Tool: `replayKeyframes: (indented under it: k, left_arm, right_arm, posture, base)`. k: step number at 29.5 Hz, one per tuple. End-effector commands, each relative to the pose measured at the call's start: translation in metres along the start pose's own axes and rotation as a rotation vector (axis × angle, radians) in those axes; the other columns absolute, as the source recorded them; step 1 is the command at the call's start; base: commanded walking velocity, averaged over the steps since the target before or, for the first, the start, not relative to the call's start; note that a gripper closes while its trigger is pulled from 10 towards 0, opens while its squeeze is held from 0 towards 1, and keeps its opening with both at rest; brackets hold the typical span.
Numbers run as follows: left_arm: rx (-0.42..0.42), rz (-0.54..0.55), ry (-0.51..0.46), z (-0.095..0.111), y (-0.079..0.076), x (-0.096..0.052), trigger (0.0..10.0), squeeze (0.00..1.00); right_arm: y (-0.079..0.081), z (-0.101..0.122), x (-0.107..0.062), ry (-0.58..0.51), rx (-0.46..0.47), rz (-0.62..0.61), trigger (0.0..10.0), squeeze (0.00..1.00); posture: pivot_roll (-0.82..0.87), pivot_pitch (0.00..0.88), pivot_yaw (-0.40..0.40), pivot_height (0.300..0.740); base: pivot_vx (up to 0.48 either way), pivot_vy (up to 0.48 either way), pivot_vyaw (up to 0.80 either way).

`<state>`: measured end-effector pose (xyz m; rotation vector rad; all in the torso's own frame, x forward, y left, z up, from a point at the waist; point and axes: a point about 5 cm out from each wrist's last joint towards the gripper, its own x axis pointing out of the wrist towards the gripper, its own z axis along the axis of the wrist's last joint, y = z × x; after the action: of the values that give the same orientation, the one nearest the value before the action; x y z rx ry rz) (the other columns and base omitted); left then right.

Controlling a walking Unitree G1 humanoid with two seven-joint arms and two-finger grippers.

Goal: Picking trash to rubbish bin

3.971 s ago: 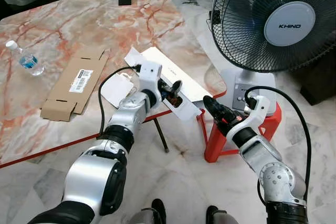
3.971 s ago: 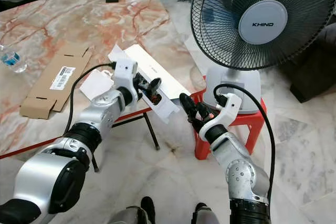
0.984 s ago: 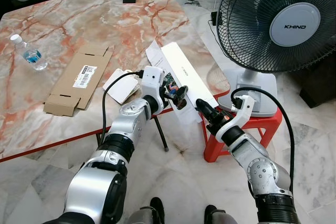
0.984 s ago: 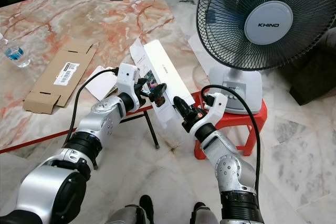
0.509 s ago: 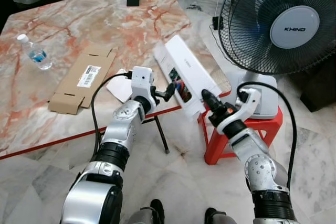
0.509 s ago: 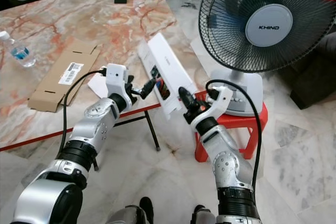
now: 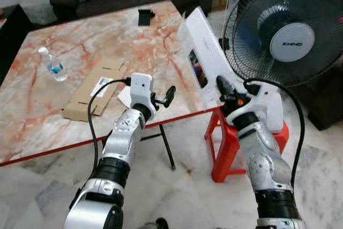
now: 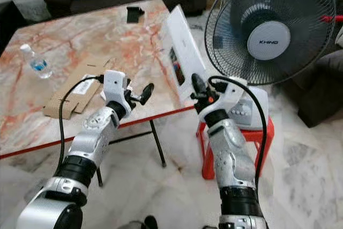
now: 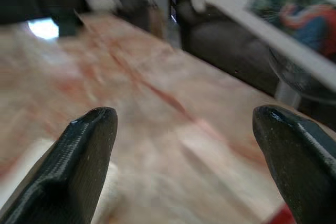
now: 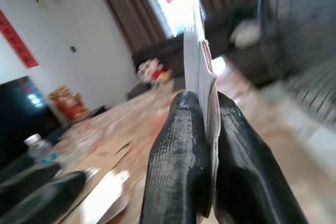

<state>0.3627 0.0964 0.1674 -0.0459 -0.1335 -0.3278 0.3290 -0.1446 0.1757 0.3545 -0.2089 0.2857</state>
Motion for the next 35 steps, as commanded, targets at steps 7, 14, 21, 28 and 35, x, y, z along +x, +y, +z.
replayKeyframes:
  k: [7, 14, 21, 28, 35]
  left_arm:
    - [0.095, 0.080, -0.062, 0.006, 0.014, -0.011, 10.0, 0.00]
    - [0.134, 0.133, -0.069, 0.004, 0.020, -0.021, 10.0, 0.00]
    - [0.108, 0.215, 0.040, -0.034, 0.024, -0.050, 10.0, 0.00]
    - [0.106, 0.255, 0.169, -0.075, 0.030, -0.078, 10.0, 0.00]
    - [0.136, 0.282, 0.206, -0.088, 0.033, -0.090, 10.0, 0.00]
  right_arm:
    - [0.008, 0.013, 0.003, -0.072, -0.094, 0.019, 10.0, 0.00]
    - [0.005, 0.008, -0.003, -0.056, -0.134, 0.022, 10.0, 0.00]
    - [-0.025, -0.012, -0.032, 0.032, -0.155, -0.107, 10.0, 0.00]
    - [-0.070, -0.030, -0.073, 0.138, -0.201, -0.284, 10.0, 0.00]
    - [-0.101, -0.033, -0.103, 0.179, -0.238, -0.432, 10.0, 0.00]
  posture:
    - [-0.12, 0.000, 0.122, 0.740]
    - [-0.12, 0.000, 0.109, 0.740]
    - [-0.13, 0.094, 0.085, 0.740]
    - [-0.16, 0.112, 0.077, 0.740]
    - [-0.18, 0.108, 0.060, 0.740]
  base:
    - [0.000, 0.000, 0.00]
    - [0.000, 0.000, 0.00]
    - [0.000, 0.000, 0.00]
    - [0.000, 0.000, 0.00]
    - [0.000, 0.000, 0.00]
